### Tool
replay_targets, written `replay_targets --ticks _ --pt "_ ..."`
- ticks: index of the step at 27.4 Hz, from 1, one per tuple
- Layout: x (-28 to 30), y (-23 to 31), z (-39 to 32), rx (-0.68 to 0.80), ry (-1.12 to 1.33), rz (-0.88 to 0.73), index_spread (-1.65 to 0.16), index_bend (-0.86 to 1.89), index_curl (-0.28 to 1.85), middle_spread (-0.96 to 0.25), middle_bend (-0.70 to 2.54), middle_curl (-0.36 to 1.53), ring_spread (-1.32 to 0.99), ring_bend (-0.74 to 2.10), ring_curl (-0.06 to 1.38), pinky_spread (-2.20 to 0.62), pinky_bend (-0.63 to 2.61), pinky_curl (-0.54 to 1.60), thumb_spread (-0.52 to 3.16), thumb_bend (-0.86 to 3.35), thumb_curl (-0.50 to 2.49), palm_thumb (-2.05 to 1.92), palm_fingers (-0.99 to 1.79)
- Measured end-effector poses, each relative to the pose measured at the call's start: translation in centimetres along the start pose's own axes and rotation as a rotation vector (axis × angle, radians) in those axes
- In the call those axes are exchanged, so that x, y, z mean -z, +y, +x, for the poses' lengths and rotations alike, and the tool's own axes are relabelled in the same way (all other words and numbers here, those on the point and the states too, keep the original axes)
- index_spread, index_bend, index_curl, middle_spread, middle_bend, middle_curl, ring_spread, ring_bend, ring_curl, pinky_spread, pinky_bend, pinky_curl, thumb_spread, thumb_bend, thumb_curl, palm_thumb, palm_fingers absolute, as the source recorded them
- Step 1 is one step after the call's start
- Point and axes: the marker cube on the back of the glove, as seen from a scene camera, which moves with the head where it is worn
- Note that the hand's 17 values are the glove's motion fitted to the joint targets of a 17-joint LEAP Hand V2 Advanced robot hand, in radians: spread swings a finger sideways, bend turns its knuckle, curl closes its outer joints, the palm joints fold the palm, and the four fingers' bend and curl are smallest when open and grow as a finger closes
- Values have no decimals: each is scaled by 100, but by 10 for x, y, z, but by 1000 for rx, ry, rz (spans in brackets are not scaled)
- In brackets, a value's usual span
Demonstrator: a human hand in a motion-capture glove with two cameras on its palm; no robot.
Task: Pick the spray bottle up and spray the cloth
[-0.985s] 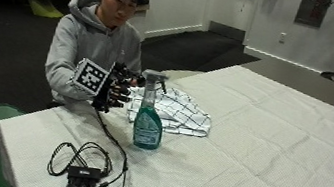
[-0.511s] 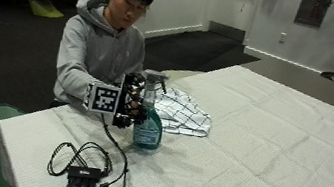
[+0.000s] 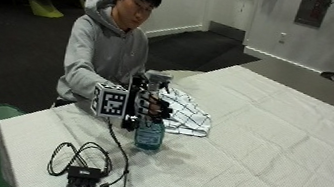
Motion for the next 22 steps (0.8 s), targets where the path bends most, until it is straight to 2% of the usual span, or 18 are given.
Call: replay_targets --ticks 6,13,17,22 --pt "-5 -5 -1 -40 -34 -14 -21 30 29 -4 47 38 -7 65 32 1 39 29 87 5 38 75 124" --pt "-16 -16 -6 -43 -14 -61 -19 35 38 -7 60 45 -12 71 39 -15 37 33 59 7 49 93 143" --pt "-25 -23 -13 -1 81 -188 -18 40 41 -8 63 47 -13 71 41 -20 38 34 46 4 53 96 144" --pt "-37 -27 -38 69 262 -447 -18 45 45 -9 65 49 -15 72 42 -24 38 36 36 0 57 97 144"
